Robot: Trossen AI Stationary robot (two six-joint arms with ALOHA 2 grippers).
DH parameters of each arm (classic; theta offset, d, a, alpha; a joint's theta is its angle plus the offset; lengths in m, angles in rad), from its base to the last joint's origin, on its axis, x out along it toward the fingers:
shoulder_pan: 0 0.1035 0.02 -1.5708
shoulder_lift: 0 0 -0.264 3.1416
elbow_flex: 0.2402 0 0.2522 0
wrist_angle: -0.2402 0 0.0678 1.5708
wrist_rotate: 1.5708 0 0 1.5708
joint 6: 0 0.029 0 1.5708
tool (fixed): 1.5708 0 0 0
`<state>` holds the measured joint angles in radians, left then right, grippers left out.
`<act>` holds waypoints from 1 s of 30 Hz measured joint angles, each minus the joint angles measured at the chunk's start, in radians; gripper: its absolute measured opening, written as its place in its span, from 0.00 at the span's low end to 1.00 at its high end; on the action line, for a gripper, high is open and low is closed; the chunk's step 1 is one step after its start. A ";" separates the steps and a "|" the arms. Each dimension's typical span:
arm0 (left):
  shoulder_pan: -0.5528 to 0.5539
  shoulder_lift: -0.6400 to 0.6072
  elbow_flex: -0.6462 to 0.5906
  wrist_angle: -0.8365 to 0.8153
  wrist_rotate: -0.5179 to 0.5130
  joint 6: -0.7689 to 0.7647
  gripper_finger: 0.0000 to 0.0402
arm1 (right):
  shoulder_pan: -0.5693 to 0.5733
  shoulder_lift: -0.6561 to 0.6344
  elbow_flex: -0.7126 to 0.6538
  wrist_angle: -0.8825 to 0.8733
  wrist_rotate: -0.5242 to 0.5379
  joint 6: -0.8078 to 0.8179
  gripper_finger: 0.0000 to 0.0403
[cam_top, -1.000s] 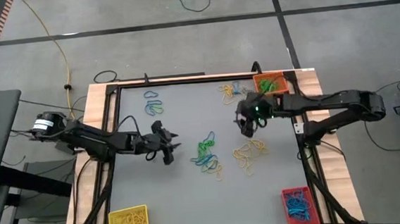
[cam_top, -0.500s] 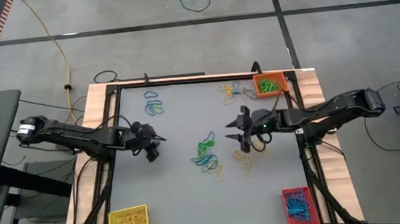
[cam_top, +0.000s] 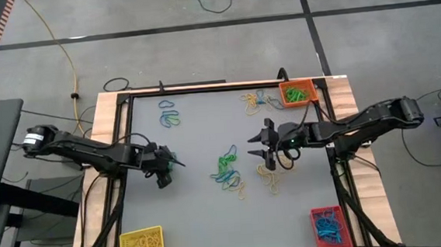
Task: Sort rubber bands into baskets
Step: Put the blue rubber band into the red bin
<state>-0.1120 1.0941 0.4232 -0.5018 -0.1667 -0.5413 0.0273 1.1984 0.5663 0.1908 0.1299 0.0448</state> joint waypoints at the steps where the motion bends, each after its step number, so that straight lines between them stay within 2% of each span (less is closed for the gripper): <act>1: 0.000 0.019 0.000 -0.008 -0.003 0.010 0.29 | 0.000 0.000 0.000 0.004 0.000 0.000 0.55; 8: -0.001 0.128 0.006 0.002 -0.042 0.034 0.23 | 0.001 0.000 0.000 0.014 0.000 0.008 0.55; 17: 0.001 0.081 0.058 -0.005 -0.052 0.102 0.02 | 0.006 0.000 0.000 0.029 -0.001 0.008 0.55; 30: 0.000 -0.025 0.076 -0.001 -0.053 0.125 0.00 | 0.006 0.000 0.000 0.028 -0.001 0.008 0.55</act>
<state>-0.1116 1.0693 0.4995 -0.5029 -0.2199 -0.4168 0.0334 1.1984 0.5663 0.2184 0.1287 0.0532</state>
